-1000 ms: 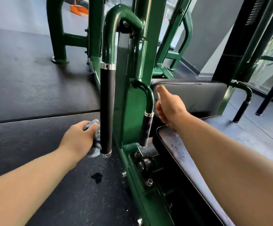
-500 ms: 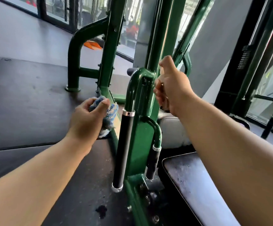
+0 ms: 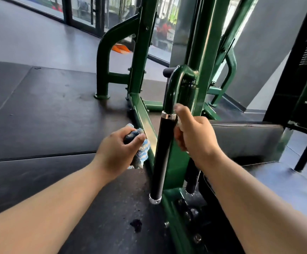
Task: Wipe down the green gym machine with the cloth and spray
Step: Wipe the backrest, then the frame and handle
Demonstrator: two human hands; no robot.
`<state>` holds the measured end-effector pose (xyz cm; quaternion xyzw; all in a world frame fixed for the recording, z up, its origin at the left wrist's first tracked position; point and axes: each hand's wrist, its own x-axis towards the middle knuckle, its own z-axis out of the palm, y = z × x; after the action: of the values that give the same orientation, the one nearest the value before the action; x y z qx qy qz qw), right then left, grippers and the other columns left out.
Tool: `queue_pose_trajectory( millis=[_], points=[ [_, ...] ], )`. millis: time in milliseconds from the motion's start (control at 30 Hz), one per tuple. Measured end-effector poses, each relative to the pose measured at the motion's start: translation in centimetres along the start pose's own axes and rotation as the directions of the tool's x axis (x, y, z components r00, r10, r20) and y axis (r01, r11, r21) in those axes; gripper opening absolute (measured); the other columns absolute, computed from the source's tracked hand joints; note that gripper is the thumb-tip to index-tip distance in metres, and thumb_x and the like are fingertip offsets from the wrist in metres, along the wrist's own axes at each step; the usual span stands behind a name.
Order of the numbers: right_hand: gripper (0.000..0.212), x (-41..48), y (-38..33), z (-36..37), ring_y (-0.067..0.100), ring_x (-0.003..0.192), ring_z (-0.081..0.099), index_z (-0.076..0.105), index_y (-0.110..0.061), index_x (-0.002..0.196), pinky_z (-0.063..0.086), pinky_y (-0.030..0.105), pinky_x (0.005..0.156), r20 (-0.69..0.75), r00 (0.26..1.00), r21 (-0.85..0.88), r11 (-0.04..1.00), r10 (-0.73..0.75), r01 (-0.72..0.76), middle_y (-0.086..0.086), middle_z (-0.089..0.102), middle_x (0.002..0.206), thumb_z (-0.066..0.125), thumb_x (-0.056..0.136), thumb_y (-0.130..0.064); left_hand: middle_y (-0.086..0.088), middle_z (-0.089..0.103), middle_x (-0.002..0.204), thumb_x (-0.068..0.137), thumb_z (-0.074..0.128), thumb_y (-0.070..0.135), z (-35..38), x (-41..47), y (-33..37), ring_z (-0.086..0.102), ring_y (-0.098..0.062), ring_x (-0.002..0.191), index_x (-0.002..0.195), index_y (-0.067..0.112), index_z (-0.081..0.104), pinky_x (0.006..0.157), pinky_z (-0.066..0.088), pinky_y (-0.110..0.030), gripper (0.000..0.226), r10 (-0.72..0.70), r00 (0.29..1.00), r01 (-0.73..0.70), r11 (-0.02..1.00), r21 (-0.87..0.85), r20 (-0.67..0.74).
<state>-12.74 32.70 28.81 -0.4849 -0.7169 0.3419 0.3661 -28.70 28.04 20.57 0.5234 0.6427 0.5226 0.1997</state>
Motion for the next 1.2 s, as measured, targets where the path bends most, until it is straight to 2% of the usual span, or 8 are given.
queue_pose_trajectory(
  millis=[200,300,400,600,767,967,1067,1201],
  points=[
    [0.065,-2.9,4.5,1.6,0.016,0.05,0.03,0.04,0.005,0.058,0.028,0.035,0.05,0.077,0.987,-0.121,0.981,-0.141,0.149,0.013,0.035,0.051,0.039,0.07,-0.059,-0.002,0.066,0.079,0.073,0.047,0.06,0.9,-2.4,-2.1,0.058,-0.016,0.073,0.086,0.012,0.062,0.069,0.041,-0.031,0.051,-0.088,0.993,0.076,0.988,0.133,0.083],
    [0.07,-3.2,5.4,1.4,0.018,0.05,0.03,0.042,0.005,0.059,0.034,0.039,0.048,0.074,0.987,-0.168,0.974,-0.139,0.15,0.018,0.037,0.052,0.038,0.074,-0.064,0.006,0.052,0.06,0.076,0.05,0.056,1.6,-3.1,-2.6,0.044,-0.008,0.055,0.078,0.012,0.059,0.061,0.038,-0.031,0.045,-0.121,0.985,0.108,0.989,0.106,0.124],
    [0.054,-3.8,6.8,1.5,0.014,0.047,0.023,0.029,-0.008,0.049,0.024,0.035,0.048,0.074,0.983,-0.256,0.95,-0.165,0.179,0.0,0.025,0.045,0.041,0.077,-0.052,0.011,0.049,0.057,0.08,0.053,0.053,1.8,-3.7,-3.1,0.043,-0.007,0.055,0.075,0.017,0.057,0.059,0.037,-0.029,0.036,-0.15,0.975,0.135,0.986,0.1,0.165],
    [0.066,-6.1,9.4,1.7,0.017,0.047,0.037,0.045,0.002,0.056,0.044,0.04,0.055,0.168,0.986,-0.219,0.975,0.01,0.028,0.005,0.04,0.047,0.04,0.079,-0.06,0.012,0.057,0.062,0.091,0.057,0.043,2.9,-5.6,-3.5,0.054,-0.013,0.065,0.075,0.029,0.059,0.062,0.041,-0.03,0.021,-0.208,0.961,0.18,0.971,0.156,0.185],
    [0.062,-7.5,12.1,2.5,0.018,0.049,0.037,0.041,0.0,0.052,0.046,0.042,0.058,0.165,0.981,-0.219,0.973,0.105,-0.067,0.006,0.038,0.047,0.035,0.071,-0.059,0.009,0.068,0.097,0.093,0.056,0.04,4.1,-7.1,-3.6,0.062,-0.014,0.088,0.08,0.045,0.055,0.082,0.046,-0.03,0.014,-0.242,0.942,0.207,0.964,0.166,0.232],
    [0.056,-10.6,18.5,5.0,0.018,0.062,0.05,0.054,-0.017,0.063,0.043,0.038,0.068,0.23,0.897,-0.007,0.922,0.379,-0.388,-0.005,0.055,0.057,0.049,0.072,-0.072,0.012,0.063,0.093,0.091,0.055,0.031,4.4,-8.9,-5.4,0.058,-0.014,0.088,0.098,0.042,0.059,0.07,0.039,-0.024,0.014,-0.373,0.864,0.291,0.919,0.267,0.339],
    [0.032,-11.7,21.3,7.3,0.023,0.075,0.052,0.052,-0.018,0.078,0.045,0.038,0.073,0.339,0.786,-0.217,0.856,0.517,-0.469,0.003,0.06,0.08,0.054,0.085,-0.049,0.007,0.057,0.083,0.086,0.056,0.016,4.2,-9.3,-6.0,0.05,-0.009,0.071,0.117,0.032,0.054,0.059,0.036,-0.021,0.035,-0.488,0.76,0.391,0.871,0.298,0.428],
    [0.021,-13.8,22.8,8.5,0.022,0.107,0.053,0.063,-0.032,0.106,0.043,0.033,0.095,0.424,0.7,-0.55,0.778,0.574,-0.304,-0.005,0.065,0.105,0.054,0.092,-0.044,-0.01,0.06,0.098,0.08,0.058,0.008,3.9,-9.7,-6.8,0.055,-0.023,0.081,0.134,0.024,0.04,0.059,0.04,-0.026,0.059,-0.609,0.641,0.415,0.787,0.456,0.468]
  ],
)
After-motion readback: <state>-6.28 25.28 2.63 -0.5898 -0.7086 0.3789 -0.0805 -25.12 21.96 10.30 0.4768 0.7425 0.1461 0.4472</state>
